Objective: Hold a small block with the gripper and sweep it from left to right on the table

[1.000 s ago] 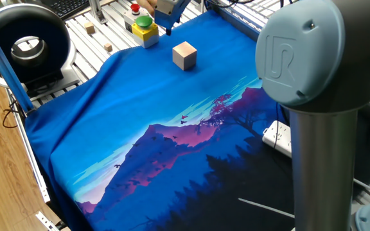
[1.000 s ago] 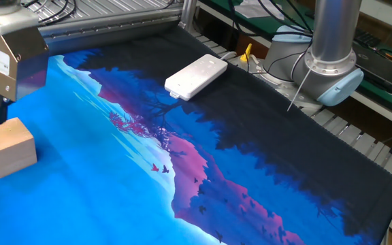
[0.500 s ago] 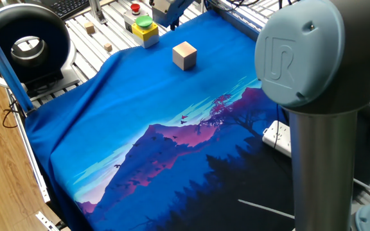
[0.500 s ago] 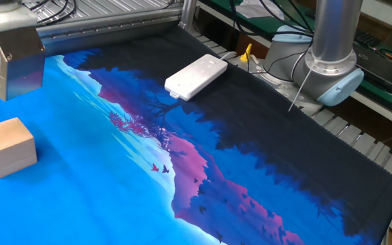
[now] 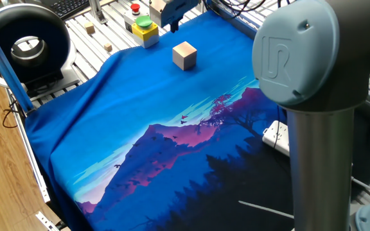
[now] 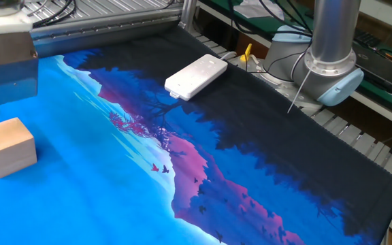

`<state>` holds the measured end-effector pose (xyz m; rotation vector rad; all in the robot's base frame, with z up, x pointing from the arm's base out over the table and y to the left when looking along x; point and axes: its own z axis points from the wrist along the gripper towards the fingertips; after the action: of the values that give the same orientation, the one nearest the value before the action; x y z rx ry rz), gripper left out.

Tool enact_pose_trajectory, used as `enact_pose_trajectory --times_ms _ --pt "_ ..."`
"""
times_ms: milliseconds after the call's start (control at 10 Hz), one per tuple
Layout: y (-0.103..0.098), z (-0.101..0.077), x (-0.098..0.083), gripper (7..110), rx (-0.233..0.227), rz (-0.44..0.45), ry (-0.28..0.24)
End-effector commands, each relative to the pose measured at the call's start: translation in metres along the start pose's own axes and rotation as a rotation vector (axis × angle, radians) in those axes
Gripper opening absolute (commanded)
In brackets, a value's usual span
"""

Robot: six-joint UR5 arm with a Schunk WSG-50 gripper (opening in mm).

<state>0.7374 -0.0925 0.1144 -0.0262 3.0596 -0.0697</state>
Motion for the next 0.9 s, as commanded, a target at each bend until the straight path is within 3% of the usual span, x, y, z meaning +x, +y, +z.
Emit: enact_pose_trajectory --times_ms 0,100,200,500,800 --pt "0.012 -0.002 -0.005 7 -0.063 -0.032 -0.030" --pt "0.024 -0.004 -0.020 7 -0.115 -0.067 -0.096" --pt "0.022 -0.004 -0.028 88 -0.107 -0.069 -0.126" --pt "0.005 0.003 -0.019 88 -0.069 -0.050 -0.097" --pt "-0.020 0.022 -0.009 88 -0.041 -0.046 -0.071"
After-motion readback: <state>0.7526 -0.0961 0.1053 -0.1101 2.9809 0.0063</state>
